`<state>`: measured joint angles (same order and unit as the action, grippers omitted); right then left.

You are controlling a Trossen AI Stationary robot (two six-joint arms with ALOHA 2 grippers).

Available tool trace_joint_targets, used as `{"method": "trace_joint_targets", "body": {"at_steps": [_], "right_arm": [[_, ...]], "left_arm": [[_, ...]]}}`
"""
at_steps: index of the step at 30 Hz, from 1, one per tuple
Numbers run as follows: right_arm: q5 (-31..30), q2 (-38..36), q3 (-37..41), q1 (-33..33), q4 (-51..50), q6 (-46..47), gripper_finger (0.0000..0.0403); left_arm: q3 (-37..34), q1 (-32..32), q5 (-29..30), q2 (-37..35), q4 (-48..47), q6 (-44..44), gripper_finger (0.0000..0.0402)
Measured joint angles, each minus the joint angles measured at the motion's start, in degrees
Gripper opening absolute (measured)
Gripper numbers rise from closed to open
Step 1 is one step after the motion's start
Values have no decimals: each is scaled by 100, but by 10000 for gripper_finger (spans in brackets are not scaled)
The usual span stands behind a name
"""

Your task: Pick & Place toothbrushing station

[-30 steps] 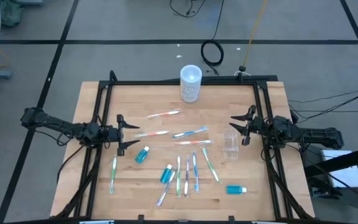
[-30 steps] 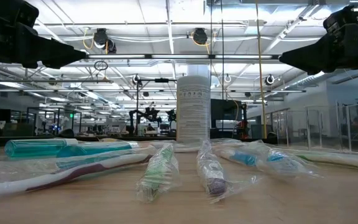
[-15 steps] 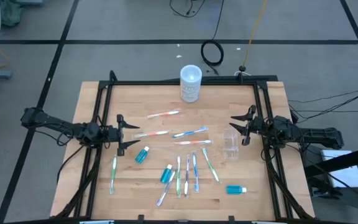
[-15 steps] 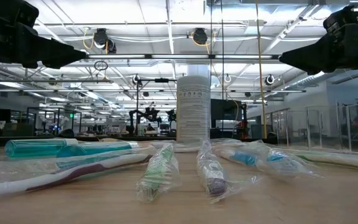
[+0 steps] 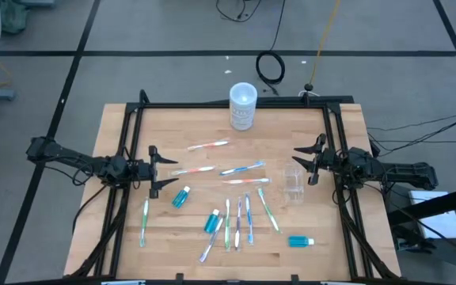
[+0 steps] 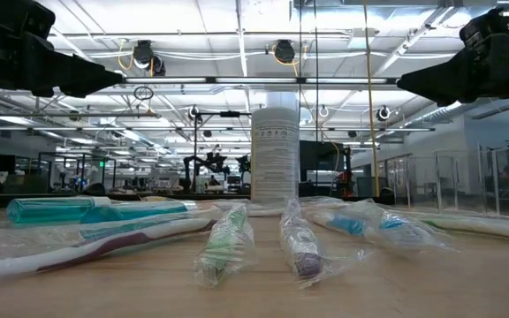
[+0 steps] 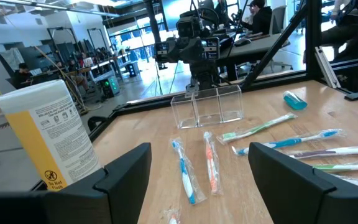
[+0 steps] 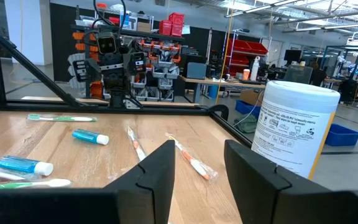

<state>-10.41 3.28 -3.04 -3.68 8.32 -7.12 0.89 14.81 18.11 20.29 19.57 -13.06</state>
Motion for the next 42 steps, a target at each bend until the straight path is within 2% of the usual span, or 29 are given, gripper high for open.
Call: {"method": "trace_joint_targets", "body": {"at_steps": [42], "right_arm": [[-1,23,0,1,-92,1,130]], "left_arm": [[0,1,-3,0,-2,126,271]]}}
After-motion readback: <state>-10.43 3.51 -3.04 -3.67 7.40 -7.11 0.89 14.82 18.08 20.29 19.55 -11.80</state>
